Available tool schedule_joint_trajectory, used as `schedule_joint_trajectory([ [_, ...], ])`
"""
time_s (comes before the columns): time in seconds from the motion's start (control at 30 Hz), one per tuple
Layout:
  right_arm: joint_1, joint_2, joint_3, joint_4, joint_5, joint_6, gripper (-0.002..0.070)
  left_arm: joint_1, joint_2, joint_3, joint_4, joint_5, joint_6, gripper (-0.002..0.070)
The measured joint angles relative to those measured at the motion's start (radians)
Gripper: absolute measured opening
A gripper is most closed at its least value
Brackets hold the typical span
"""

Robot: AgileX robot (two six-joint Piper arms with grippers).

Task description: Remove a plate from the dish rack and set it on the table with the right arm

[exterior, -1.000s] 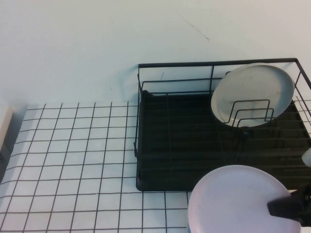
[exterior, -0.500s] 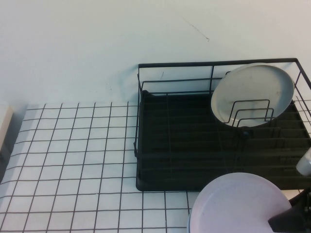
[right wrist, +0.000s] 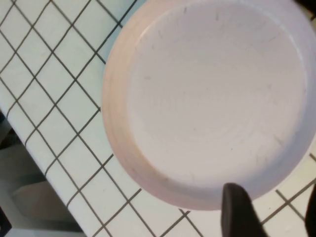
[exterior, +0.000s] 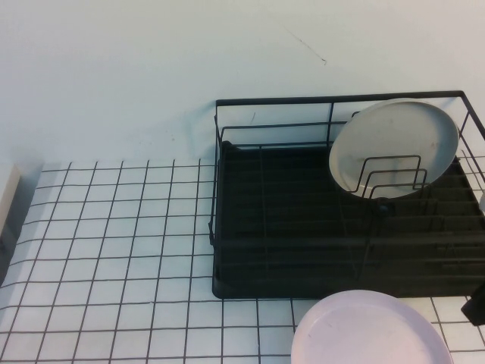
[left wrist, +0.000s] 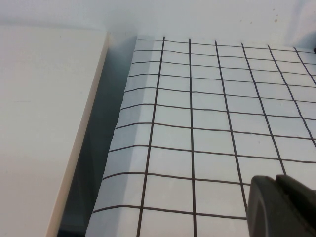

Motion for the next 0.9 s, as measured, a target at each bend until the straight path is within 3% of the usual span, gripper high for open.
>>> schedule_joint_trajectory([
  [0.2, 0.0, -0.138, -0.021, 0.001, 0.015, 0.018, 0.0092, 0.0, 0.0, 0.0, -0.002, 0.0, 0.0, -0.0003],
  [0.3, 0.0, -0.271, -0.021, 0.005, 0.024, 0.026, 0.0029, 0.0, 0.0, 0.0, -0.002, 0.0, 0.0, -0.0003],
  [0.63, 0.0, -0.773, -0.023, 0.047, -0.028, 0.044, 0.0005, 0.0, 0.0, 0.0, -0.002, 0.0, 0.0, -0.0003],
  [0.9, 0.0, -0.922, -0.023, 0.077, -0.028, 0.048, 0.0002, 0.0, 0.0, 0.0, -0.002, 0.0, 0.0, -0.0003],
])
